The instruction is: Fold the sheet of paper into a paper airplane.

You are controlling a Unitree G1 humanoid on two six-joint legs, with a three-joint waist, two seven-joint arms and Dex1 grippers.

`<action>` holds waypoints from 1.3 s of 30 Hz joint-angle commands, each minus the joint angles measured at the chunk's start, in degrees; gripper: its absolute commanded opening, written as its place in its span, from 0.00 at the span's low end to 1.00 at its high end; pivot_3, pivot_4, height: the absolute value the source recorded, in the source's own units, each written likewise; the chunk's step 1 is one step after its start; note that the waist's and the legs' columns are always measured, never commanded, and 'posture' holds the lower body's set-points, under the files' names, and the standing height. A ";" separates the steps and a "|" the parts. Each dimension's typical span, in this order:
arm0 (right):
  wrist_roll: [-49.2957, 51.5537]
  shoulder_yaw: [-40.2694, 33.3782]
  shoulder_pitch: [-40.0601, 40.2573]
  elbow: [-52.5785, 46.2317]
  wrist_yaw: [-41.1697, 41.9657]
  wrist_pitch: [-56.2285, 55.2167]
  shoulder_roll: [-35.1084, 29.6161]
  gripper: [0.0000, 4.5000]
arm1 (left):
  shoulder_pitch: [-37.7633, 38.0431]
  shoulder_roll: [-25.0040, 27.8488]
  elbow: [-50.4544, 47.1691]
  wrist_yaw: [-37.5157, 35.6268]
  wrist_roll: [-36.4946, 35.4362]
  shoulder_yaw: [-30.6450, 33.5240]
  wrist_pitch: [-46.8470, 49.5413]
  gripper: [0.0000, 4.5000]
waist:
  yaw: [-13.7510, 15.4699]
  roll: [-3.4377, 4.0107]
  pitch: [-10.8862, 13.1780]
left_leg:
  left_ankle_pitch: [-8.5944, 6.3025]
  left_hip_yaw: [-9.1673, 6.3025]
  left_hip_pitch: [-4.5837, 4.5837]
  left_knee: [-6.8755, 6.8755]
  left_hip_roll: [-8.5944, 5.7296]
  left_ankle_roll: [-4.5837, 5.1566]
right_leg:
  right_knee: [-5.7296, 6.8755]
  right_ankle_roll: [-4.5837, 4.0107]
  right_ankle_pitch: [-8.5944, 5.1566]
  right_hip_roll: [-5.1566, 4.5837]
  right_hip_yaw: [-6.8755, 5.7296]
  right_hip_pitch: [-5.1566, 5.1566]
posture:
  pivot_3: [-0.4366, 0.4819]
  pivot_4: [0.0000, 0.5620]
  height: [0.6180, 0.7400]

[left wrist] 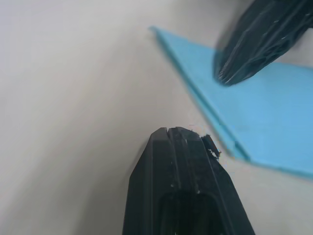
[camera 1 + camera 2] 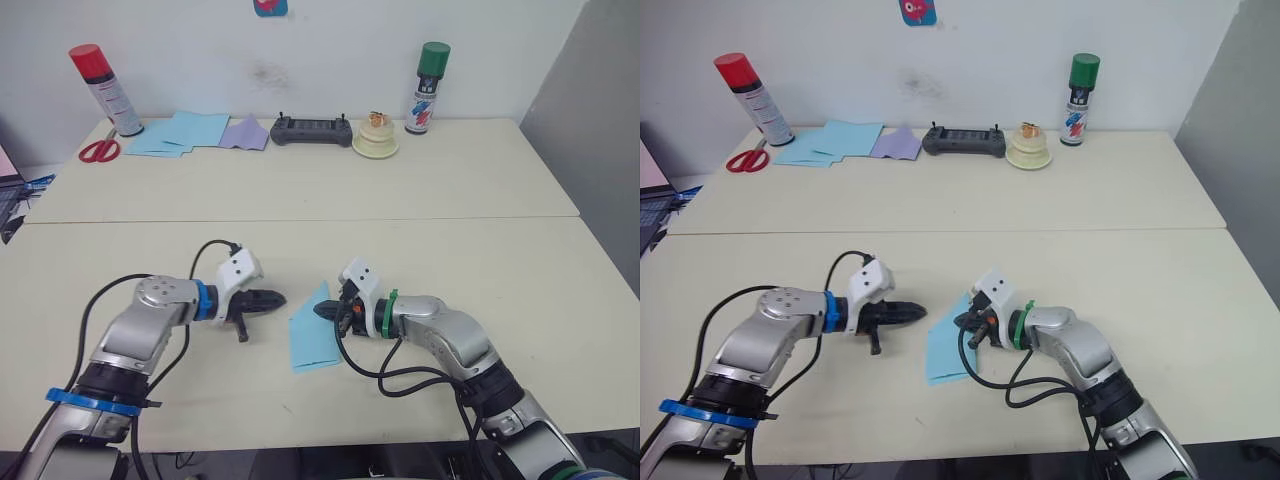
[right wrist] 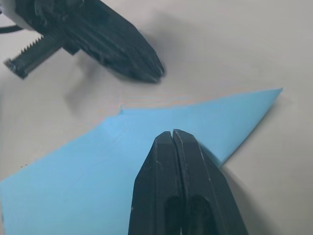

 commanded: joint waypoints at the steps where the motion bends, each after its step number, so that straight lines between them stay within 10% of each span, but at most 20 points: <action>1: -1.72 0.41 -0.35 0.86 -0.03 -0.22 0.05 0.00 | -1.37 -0.64 -2.90 1.13 -3.01 3.96 0.95 0.00 | 0.28 0.00 0.00 | 0.00 0.01 -0.01 0.00 -0.02 0.00 | -0.02 0.00 0.00 -0.02 0.00 0.00 | 0.48 0.27 1.00; 16: -0.81 -3.80 0.41 -1.09 -0.23 -0.48 0.86 0.00 | 5.35 -5.26 -16.79 1.96 -3.74 -4.27 4.45 0.00 | 1.14 -0.01 0.02 | 0.00 0.04 -0.07 0.03 -0.05 -0.01 | -0.05 -0.01 0.01 -0.08 0.06 -0.01 | 0.48 0.27 1.00; 26: 6.79 -2.78 3.49 -13.76 14.14 2.96 -10.16 0.00 | 2.07 -4.09 -7.27 2.21 3.74 -7.34 -4.37 0.00 | 1.40 0.01 0.04 | 0.00 0.03 -0.08 0.05 -0.11 0.00 | -0.09 -0.01 0.01 -0.08 0.04 0.01 | 0.48 0.27 1.00; 39: -2.56 4.42 5.47 -5.14 15.21 -6.11 -11.45 0.00 | -1.54 -5.32 -1.81 -0.08 6.06 -9.51 -9.02 0.00 | 1.40 0.00 0.03 | 0.00 0.04 -0.01 0.12 -0.15 0.00 | -0.04 0.00 0.02 -0.03 0.02 0.08 | 0.48 0.27 1.00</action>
